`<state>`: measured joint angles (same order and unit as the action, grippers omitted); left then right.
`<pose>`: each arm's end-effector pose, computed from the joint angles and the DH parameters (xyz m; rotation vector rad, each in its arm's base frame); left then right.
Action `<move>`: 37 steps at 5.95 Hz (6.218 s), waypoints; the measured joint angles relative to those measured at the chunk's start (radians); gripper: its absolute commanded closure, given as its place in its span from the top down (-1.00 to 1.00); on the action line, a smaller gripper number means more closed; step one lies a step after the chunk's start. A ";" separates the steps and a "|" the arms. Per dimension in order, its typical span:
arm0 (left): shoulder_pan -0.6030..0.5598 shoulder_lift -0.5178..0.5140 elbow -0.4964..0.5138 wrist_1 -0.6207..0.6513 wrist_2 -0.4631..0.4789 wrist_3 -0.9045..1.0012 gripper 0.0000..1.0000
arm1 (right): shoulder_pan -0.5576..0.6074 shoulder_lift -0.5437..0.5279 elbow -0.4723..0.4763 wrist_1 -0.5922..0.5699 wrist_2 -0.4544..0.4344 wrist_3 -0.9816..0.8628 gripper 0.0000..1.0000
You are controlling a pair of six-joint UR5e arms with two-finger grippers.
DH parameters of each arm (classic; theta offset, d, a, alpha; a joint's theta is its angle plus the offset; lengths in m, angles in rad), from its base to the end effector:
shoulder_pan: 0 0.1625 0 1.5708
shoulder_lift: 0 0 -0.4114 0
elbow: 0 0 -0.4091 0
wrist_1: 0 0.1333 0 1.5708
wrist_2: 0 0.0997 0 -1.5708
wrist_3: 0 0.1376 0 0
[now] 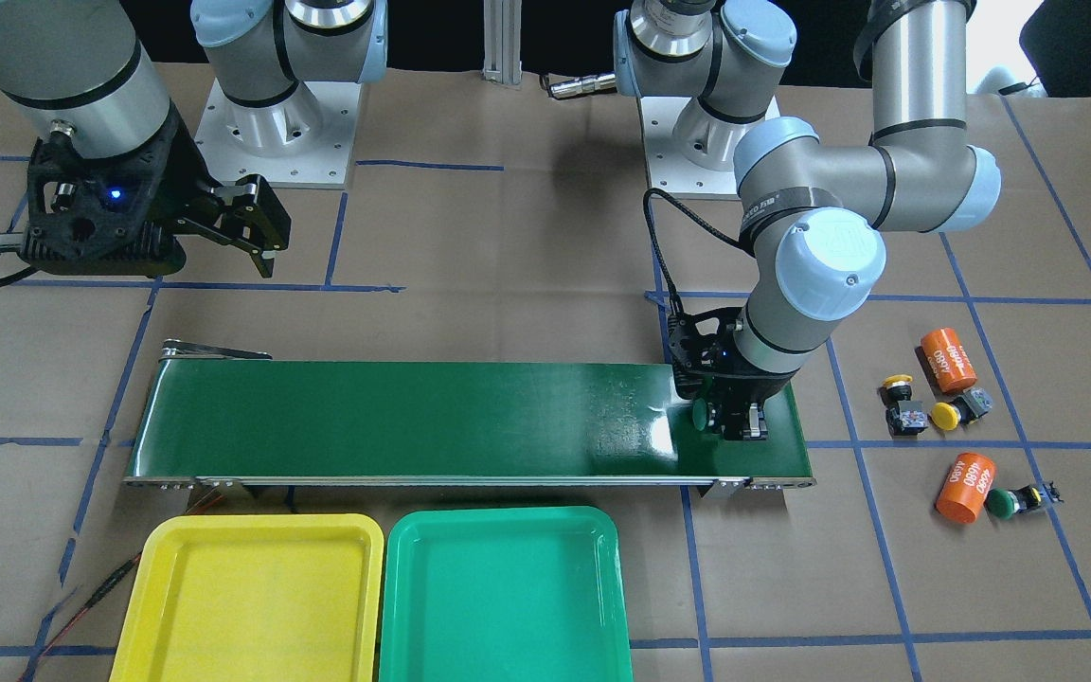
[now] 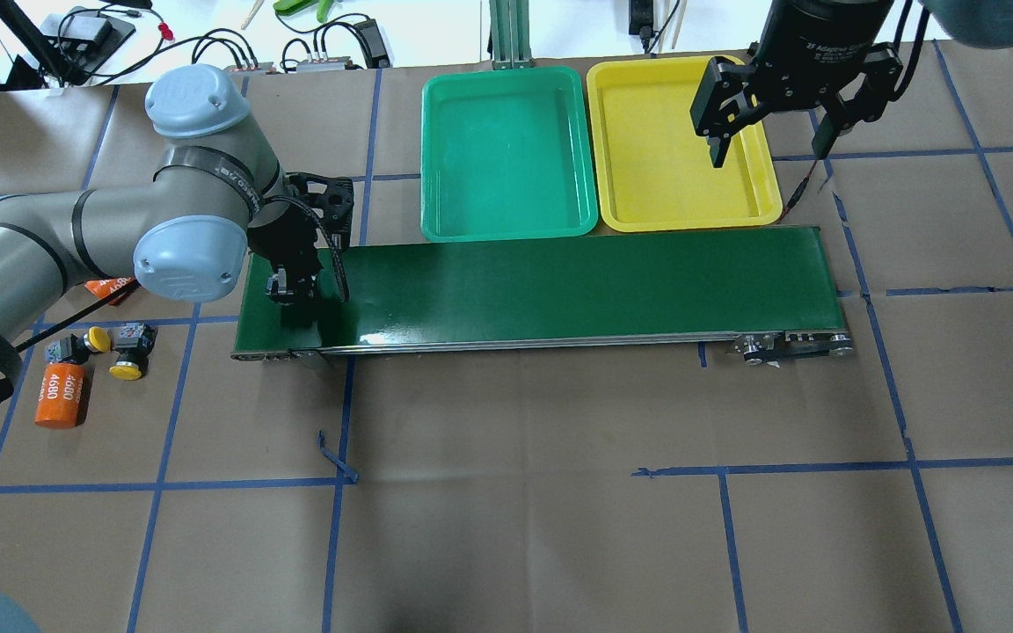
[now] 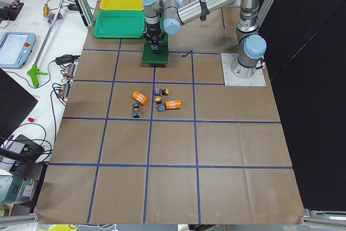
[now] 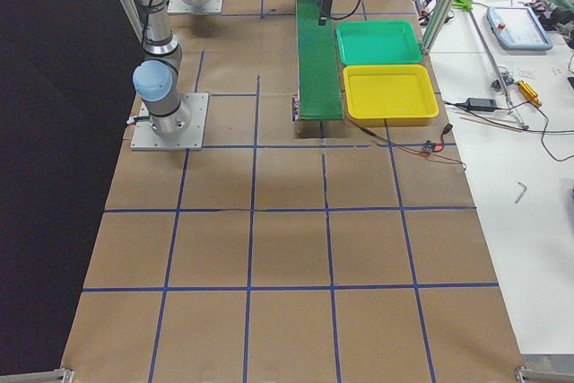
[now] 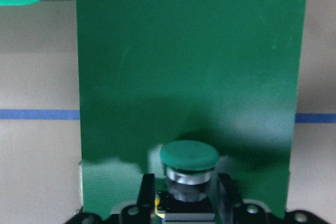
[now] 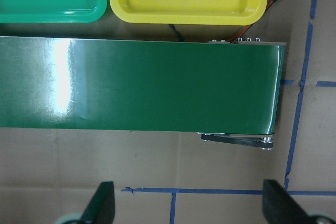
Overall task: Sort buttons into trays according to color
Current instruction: 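Place the green-capped button on the conveyor belt and release with left gripper, then grasp the green button on the belt with right gripper while left reaches, then drop green button in green tray while left places yellow button on belt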
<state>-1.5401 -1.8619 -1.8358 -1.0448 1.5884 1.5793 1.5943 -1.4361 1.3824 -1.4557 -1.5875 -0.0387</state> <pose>-0.1136 -0.5648 0.2001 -2.1900 -2.2386 -0.0526 0.1440 -0.5516 0.4487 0.0979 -3.1223 -0.0961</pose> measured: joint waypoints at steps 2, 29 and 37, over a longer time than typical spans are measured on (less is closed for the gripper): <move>0.006 0.010 0.009 0.006 0.000 -0.046 0.98 | -0.001 -0.001 0.028 -0.003 0.001 -0.091 1.00; 0.109 -0.044 0.084 0.037 0.016 -0.009 -0.98 | 0.078 0.242 0.383 -0.607 -0.029 -1.352 -0.88; 0.053 0.023 0.024 0.058 0.031 -0.164 0.98 | 0.104 0.482 -0.142 -0.606 0.025 -1.330 -0.86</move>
<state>-1.4870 -1.8392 -1.8122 -0.9873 1.6195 1.4149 1.6979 -0.9540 1.2400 -2.0613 -1.5622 -1.3689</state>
